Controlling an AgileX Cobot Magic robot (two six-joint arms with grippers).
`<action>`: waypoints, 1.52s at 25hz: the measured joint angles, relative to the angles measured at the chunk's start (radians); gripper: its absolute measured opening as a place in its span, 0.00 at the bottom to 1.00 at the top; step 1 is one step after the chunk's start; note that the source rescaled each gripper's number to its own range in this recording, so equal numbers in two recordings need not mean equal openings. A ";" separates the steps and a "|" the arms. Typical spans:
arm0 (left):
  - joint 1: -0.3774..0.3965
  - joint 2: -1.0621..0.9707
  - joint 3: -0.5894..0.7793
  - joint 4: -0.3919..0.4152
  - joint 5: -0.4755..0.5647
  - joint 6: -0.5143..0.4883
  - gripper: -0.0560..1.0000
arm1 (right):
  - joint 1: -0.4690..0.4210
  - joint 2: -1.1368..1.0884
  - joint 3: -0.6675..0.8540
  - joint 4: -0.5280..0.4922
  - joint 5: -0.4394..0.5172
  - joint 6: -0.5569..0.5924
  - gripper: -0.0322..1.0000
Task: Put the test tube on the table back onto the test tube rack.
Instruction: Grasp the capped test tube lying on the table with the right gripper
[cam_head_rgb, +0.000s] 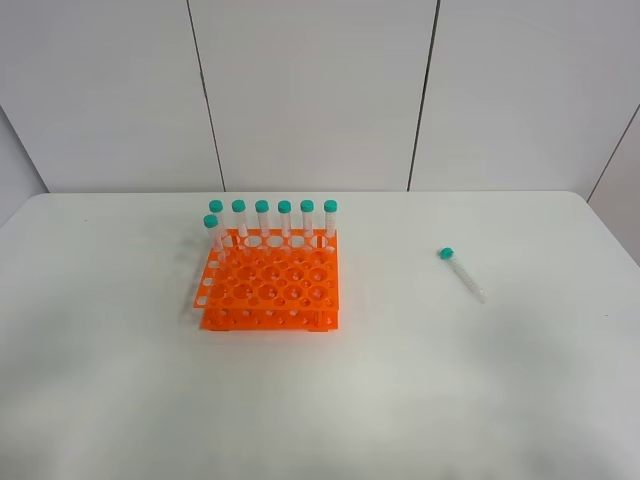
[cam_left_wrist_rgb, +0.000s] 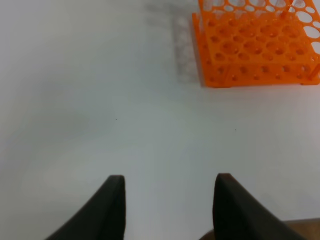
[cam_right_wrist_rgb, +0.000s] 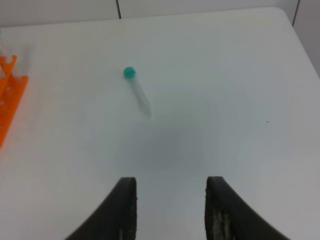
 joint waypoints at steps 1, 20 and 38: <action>0.000 0.000 0.000 0.000 0.000 0.000 0.41 | 0.000 0.000 0.000 0.000 0.000 0.000 0.59; 0.000 0.000 0.000 0.000 0.000 0.000 0.41 | 0.000 0.000 0.000 0.001 0.000 0.000 0.59; 0.000 0.000 0.000 0.000 0.000 0.000 0.41 | 0.000 0.000 0.000 0.001 0.000 0.000 0.64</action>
